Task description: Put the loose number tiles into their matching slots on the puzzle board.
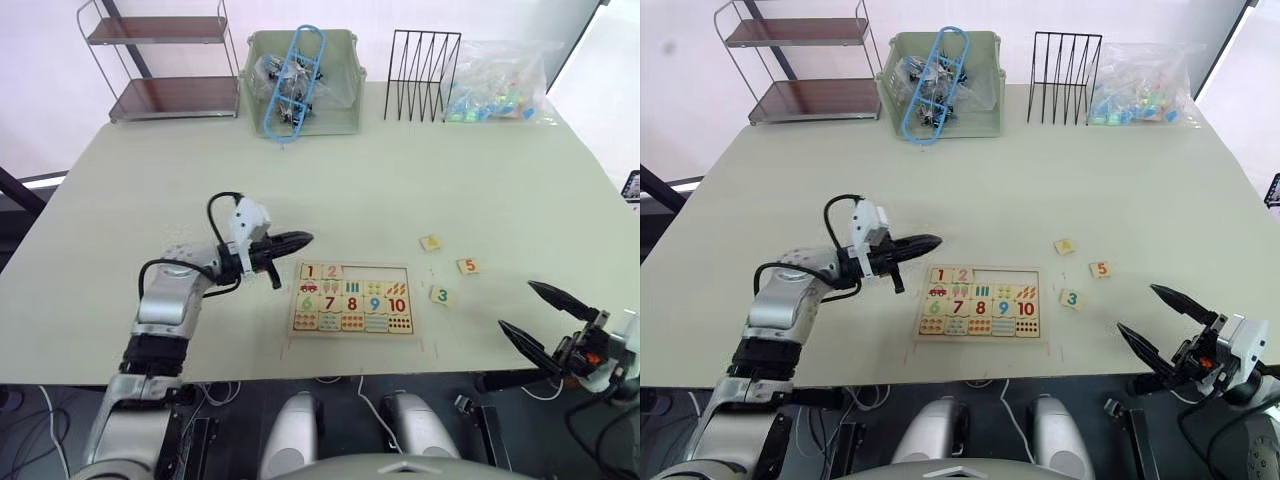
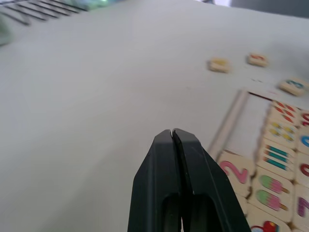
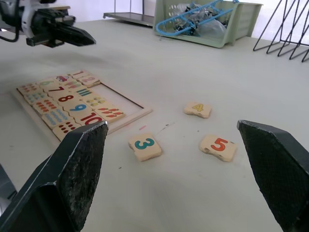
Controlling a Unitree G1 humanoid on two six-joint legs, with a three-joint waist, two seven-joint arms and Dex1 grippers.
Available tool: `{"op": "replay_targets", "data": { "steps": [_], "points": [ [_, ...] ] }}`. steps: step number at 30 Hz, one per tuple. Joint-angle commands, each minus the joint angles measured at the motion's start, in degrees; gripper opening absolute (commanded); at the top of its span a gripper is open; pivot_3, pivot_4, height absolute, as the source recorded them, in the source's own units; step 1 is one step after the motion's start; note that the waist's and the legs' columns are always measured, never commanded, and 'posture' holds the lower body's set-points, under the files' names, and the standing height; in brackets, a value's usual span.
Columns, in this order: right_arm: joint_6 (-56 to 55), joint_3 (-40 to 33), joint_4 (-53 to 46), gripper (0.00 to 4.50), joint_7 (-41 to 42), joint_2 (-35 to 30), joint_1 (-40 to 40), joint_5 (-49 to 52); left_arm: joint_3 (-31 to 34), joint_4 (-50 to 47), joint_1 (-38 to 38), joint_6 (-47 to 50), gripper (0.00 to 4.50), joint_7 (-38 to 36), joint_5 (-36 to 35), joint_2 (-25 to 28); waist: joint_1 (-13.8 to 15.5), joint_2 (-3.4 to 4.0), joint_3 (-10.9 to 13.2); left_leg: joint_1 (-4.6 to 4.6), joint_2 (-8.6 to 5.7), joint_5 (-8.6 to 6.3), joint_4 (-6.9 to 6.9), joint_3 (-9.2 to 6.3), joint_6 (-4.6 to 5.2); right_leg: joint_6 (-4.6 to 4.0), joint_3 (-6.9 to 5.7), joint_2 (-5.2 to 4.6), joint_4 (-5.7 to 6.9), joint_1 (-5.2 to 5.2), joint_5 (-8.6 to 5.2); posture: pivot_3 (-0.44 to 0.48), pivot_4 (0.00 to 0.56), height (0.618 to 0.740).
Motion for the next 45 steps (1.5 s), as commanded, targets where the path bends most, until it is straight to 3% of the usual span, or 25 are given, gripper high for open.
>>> {"op": "replay_targets", "data": {
  "steps": [1,5,9,13,18,22,26,45],
  "points": [
    [1.7,-2.6,0.1,4.5,-1.5,-1.4,0.3,0.3,5.5,-6.3,5.0,0.7,0.09,6.7,-1.9,-0.6,0.0,0.0,0.0,0.0,0.0,0.0,0.0,0.0,0.0,0.0,0.0,0.0,0.0,0.0,0.0,0.0,0.15,0.74],
    [8.9,-3.5,-1.3,4.5,0.5,-3.3,0.8,6.7,10.2,-12.3,12.7,1.4,0.09,12.3,-3.3,-1.4,-0.1,0.0,0.0,0.03,0.03,0.0,-0.04,-0.04,0.0,-0.01,0.06,-0.02,-0.01,-0.01,0.0,0.0,0.15,0.74],
    [9.9,-4.2,-0.1,4.5,-0.9,-3.3,-1.1,6.4,13.1,-17.3,19.7,1.3,0.09,15.6,-4.7,-2.8,0.0,-0.02,0.0,0.04,0.04,0.0,-0.04,-0.03,0.0,-0.01,0.04,-0.07,-0.02,0.01,0.0,0.0,0.15,0.74],
    [9.8,-3.9,1.5,4.5,-3.1,-3.1,-2.2,3.4,16.9,-22.8,28.6,1.4,1.84,16.1,-7.8,-3.2,-0.1,-0.03,0.0,0.03,0.05,-0.01,-0.06,0.0,0.0,-0.02,0.05,-0.06,-0.04,0.0,-0.01,0.0,0.15,0.74],
    [11.0,-3.2,3.1,4.5,-6.6,-2.5,-3.9,1.3,21.4,-25.6,36.6,0.1,4.46,15.3,-10.9,-3.2,-0.1,-0.03,0.0,0.05,0.04,-0.01,-0.06,0.05,0.0,-0.24,0.02,-0.05,-0.04,0.0,-0.15,0.0,0.15,0.74],
    [10.4,-2.6,4.6,4.5,-10.8,-2.3,-4.4,-3.6,24.1,-26.9,44.4,-1.0,4.46,13.1,-12.7,-3.5,-0.1,-0.04,0.0,0.05,0.04,-0.01,-0.07,0.09,-0.01,-0.24,0.05,-0.05,-0.07,-0.01,-0.16,0.0,0.15,0.74],
    [7.3,-1.2,6.6,4.5,-9.7,-2.7,-4.4,-7.6,24.2,-26.9,49.2,-3.8,4.46,10.7,-12.5,-3.4,0.0,-0.04,0.0,0.04,0.04,-0.01,-0.06,0.1,-0.01,-0.07,0.05,-0.06,-0.09,-0.02,-0.27,0.0,0.15,0.74],
    [5.2,-0.9,6.4,4.5,-4.2,-1.3,-4.9,-5.6,22.9,-27.6,49.2,-3.6,4.46,11.0,-14.1,-2.9,-0.1,-0.04,0.0,0.05,0.07,-0.01,-0.06,0.1,0.0,-0.06,0.06,-0.06,-0.1,-0.03,-0.31,0.0,0.15,0.74]
  ]
}}
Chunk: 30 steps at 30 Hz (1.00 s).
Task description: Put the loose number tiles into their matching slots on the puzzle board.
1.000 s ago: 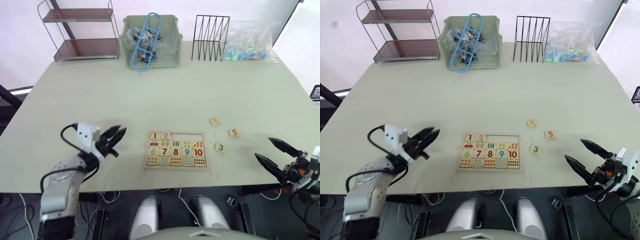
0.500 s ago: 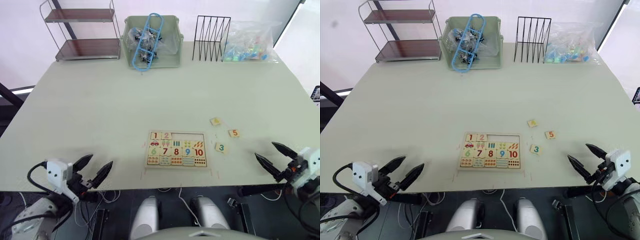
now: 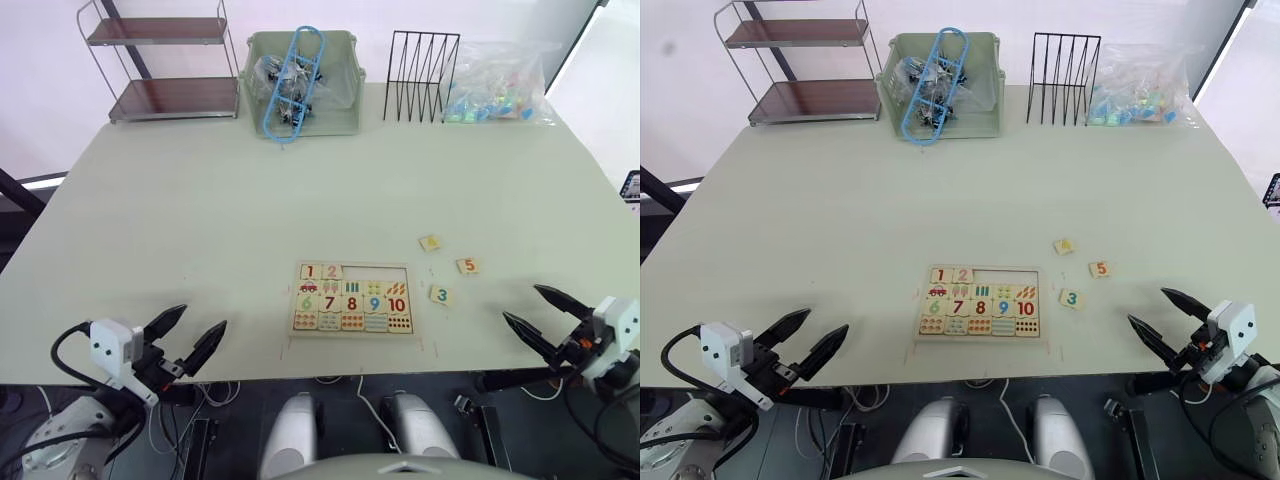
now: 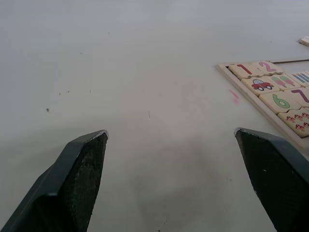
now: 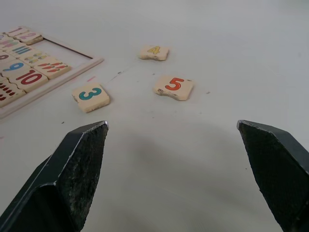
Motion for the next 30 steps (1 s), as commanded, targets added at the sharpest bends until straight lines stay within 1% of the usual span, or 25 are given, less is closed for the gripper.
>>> {"op": "replay_targets", "data": {
  "steps": [1,12,23,30],
  "points": [
    [-1.6,-0.5,-1.1,4.5,0.5,0.1,-0.1,0.4,0.0,-1.4,-0.7,-0.2,4.46,-0.1,-0.8,0.8,0.0,0.0,0.0,0.0,0.0,0.0,0.0,0.0,0.0,0.0,0.0,0.0,0.0,0.0,0.0,0.0,0.15,0.74],
    [-3.5,0.0,-0.4,4.5,0.6,0.7,-0.1,-0.4,-1.4,-0.2,-3.9,0.3,4.46,-0.6,-0.2,1.9,0.0,0.0,0.0,0.0,-0.01,0.0,0.0,0.01,0.0,0.0,0.0,0.01,0.0,0.0,0.0,0.0,0.15,0.74],
    [-5.1,0.8,0.9,4.5,0.7,0.8,-0.6,-0.7,-1.9,0.2,-4.6,0.1,4.46,-0.6,-0.1,2.2,0.0,0.0,0.0,0.0,0.0,0.0,0.0,0.01,0.0,0.0,0.01,0.01,0.0,0.0,0.0,0.0,0.15,0.74],
    [-5.8,0.6,1.4,4.5,1.2,0.6,-0.9,-0.8,-2.2,1.6,-5.2,-0.7,4.46,-2.6,0.1,2.9,0.0,0.0,0.0,0.0,0.0,0.0,0.0,0.02,0.0,0.0,0.01,0.01,0.0,0.0,0.0,0.0,0.15,0.74]
  ]
}}
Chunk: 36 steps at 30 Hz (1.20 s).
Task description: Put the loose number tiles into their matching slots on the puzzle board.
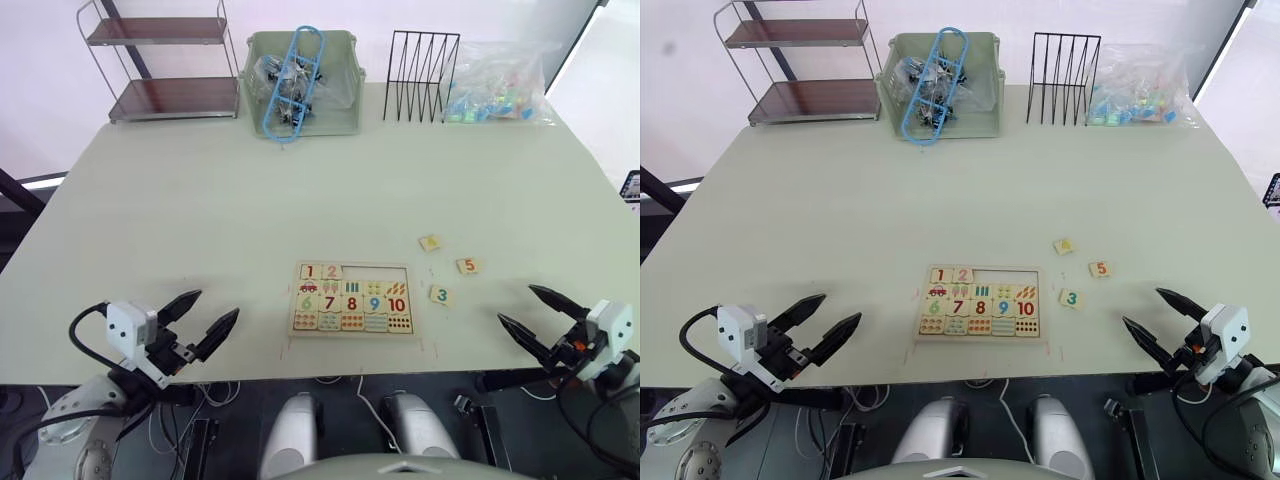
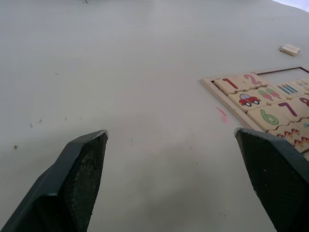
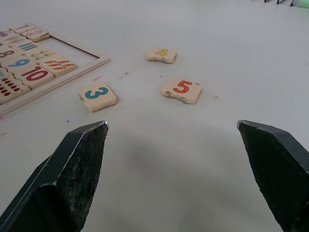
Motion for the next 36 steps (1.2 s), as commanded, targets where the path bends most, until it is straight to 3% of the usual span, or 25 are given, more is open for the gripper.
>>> {"op": "replay_targets", "data": {
  "steps": [1,13,28,36],
  "points": [
    [-1.3,-0.6,-0.6,4.5,0.2,-0.2,-0.5,0.4,0.6,-0.1,-0.3,-1.3,4.46,-1.3,-0.4,1.0,0.0,0.0,0.0,0.0,0.0,0.0,0.0,0.0,0.0,0.0,0.0,0.0,0.0,0.0,0.0,0.0,0.15,0.74],
    [0.5,0.9,-4.0,4.5,3.5,-0.7,0.7,2.2,-0.1,7.9,-6.5,-5.5,4.46,-14.1,-1.1,7.1,0.0,0.0,0.0,0.0,0.0,0.0,-0.01,0.02,0.0,0.0,-0.01,0.01,0.01,-0.03,0.0,0.0,0.15,0.74],
    [3.9,6.8,-8.3,4.5,5.0,-5.0,-5.3,-0.2,-6.3,20.4,-19.3,-9.9,4.46,-43.8,-2.7,19.4,0.0,0.01,0.0,-0.04,0.01,0.0,-0.02,0.06,0.0,-0.02,-0.01,0.02,0.01,-0.1,0.01,0.0,0.15,0.74],
    [7.8,11.4,-11.5,4.5,3.4,-8.4,-8.0,-4.5,-14.5,22.6,-24.0,-14.3,4.46,-45.7,-7.4,26.5,0.1,0.0,0.0,-0.07,0.04,0.0,-0.02,0.03,0.0,-0.02,-0.02,0.01,0.02,-0.12,0.01,0.0,0.15,0.74]
  ]
}}
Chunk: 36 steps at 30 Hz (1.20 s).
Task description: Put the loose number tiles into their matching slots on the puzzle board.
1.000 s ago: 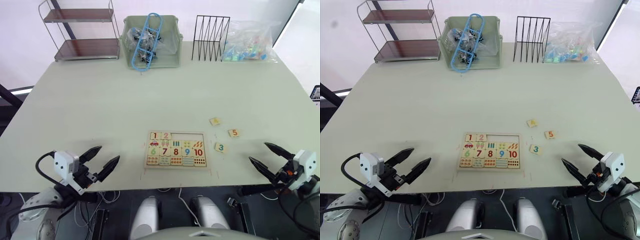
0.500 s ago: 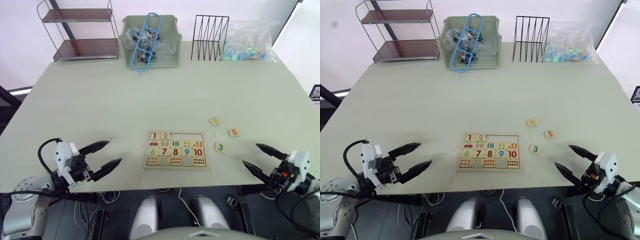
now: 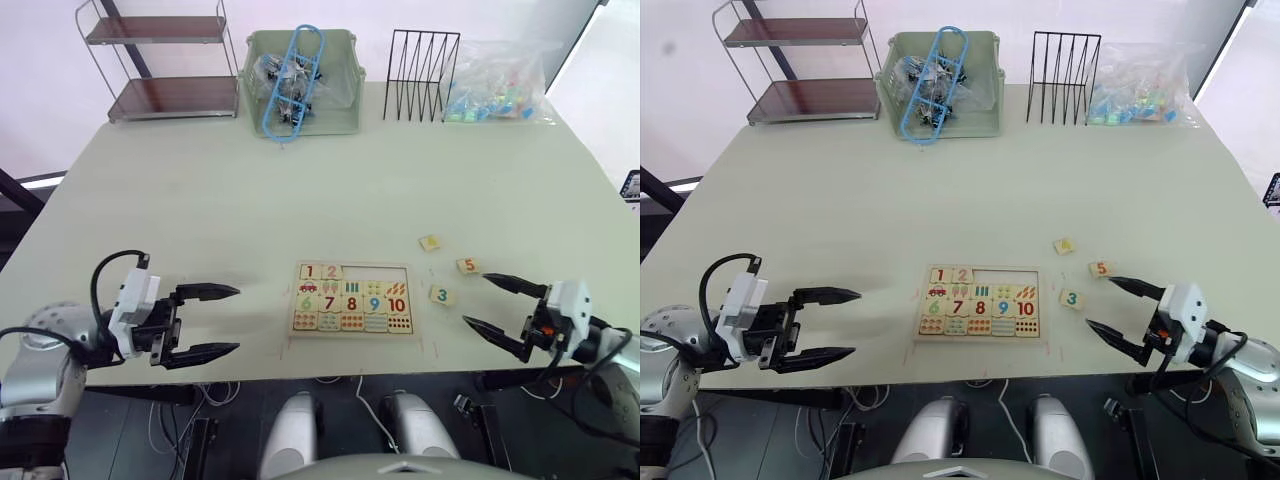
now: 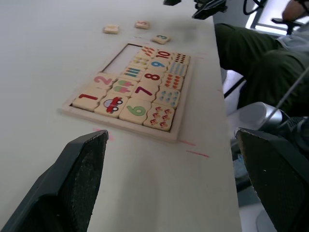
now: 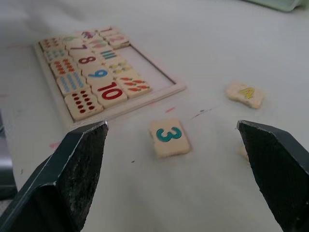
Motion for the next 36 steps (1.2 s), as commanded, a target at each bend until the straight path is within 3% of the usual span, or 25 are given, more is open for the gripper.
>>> {"op": "replay_targets", "data": {
  "steps": [1,8,18,36],
  "points": [
    [2.2,1.4,-3.2,4.5,-1.8,-1.8,-2.0,-2.2,-2.7,0.6,-2.1,-3.3,4.46,-2.0,-3.5,2.8,0.0,0.01,0.0,0.0,0.0,0.0,0.0,0.0,0.0,0.0,0.0,0.0,0.01,0.0,0.0,0.0,0.15,0.74],
    [11.7,5.9,-6.8,4.5,-4.3,-5.4,-6.2,-5.6,-6.8,3.9,-5.4,-6.5,4.46,-2.0,-4.0,3.6,0.0,0.01,0.0,-0.05,-0.02,0.0,-0.01,0.03,0.0,-0.09,0.01,0.03,0.01,-0.07,0.06,0.0,0.15,0.74],
    [19.8,10.3,-6.5,4.5,-6.3,-6.0,-11.2,-7.4,-6.9,4.4,-6.1,-7.5,4.46,-2.0,-4.2,2.5,0.0,0.0,0.0,-0.08,-0.02,0.0,0.0,0.02,0.0,-0.07,0.0,0.03,0.01,-0.08,0.05,0.0,0.15,0.74],
    [9.8,11.1,4.7,4.5,-5.1,-2.7,-10.6,-9.8,-6.9,5.7,-6.0,-8.7,4.46,-2.0,-4.9,2.8,-0.1,-0.04,0.0,-0.05,-0.02,0.0,0.0,0.02,0.0,-0.04,0.0,0.04,0.02,-0.07,0.03,0.0,0.15,0.74]
  ]
}}
